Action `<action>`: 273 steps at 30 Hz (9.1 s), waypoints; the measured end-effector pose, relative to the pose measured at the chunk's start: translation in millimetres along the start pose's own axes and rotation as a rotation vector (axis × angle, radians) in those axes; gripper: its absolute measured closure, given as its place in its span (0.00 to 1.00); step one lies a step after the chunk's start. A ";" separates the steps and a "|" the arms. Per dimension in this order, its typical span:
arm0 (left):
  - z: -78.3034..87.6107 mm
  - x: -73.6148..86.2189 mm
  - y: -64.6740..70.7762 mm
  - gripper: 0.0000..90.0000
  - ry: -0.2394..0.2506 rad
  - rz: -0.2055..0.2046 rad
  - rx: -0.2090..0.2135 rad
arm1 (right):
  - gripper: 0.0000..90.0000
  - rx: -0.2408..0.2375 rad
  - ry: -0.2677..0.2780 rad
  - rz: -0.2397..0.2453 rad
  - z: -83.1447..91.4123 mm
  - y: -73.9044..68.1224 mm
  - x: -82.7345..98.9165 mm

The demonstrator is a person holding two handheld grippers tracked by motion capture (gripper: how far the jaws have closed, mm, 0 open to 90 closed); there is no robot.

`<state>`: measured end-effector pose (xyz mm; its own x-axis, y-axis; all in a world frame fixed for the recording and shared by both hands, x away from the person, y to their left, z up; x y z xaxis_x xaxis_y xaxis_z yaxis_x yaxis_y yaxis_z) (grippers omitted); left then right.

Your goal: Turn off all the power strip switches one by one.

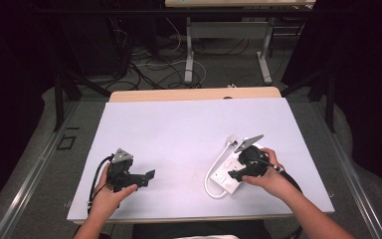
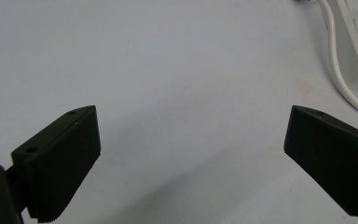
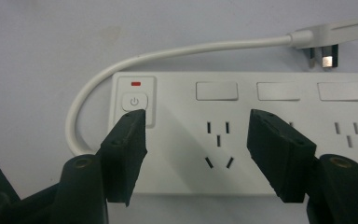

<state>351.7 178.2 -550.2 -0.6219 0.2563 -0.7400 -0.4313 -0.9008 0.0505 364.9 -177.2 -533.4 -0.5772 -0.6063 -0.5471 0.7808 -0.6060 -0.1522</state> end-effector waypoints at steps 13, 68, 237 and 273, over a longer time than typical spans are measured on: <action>-0.2 0.4 -1.5 0.04 0.000 -0.009 0.002 | 0.46 -0.022 -0.018 -0.005 -15.6 -10.6 -14.2; -2.1 2.4 -3.7 0.04 -0.011 0.001 0.000 | 1.00 -0.091 -0.091 0.062 -44.2 -24.9 -16.7; -2.4 2.6 -9.2 0.00 0.005 0.032 -0.012 | 0.98 0.082 0.008 -0.217 -31.3 74.4 -28.1; -1.5 2.6 -10.4 0.00 0.003 0.035 -0.014 | 1.00 0.073 0.001 -0.241 -30.6 76.9 -25.4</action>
<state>355.6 187.7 -553.6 -0.6348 0.2236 -0.7396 -0.4001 -0.9140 0.0670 447.0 -192.7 -556.5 -0.7444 -0.4388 -0.5033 0.6009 -0.7689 -0.2184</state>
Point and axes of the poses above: each handheld gripper's, and its own axes: z roughly backward along the jaws, x roughly out of its underside, y roughly to its right, the point moved 5 cm from there along -z, roughly forward along the jaws, and after that the axes turned 9 degrees about -x, right-handed, at the moved point
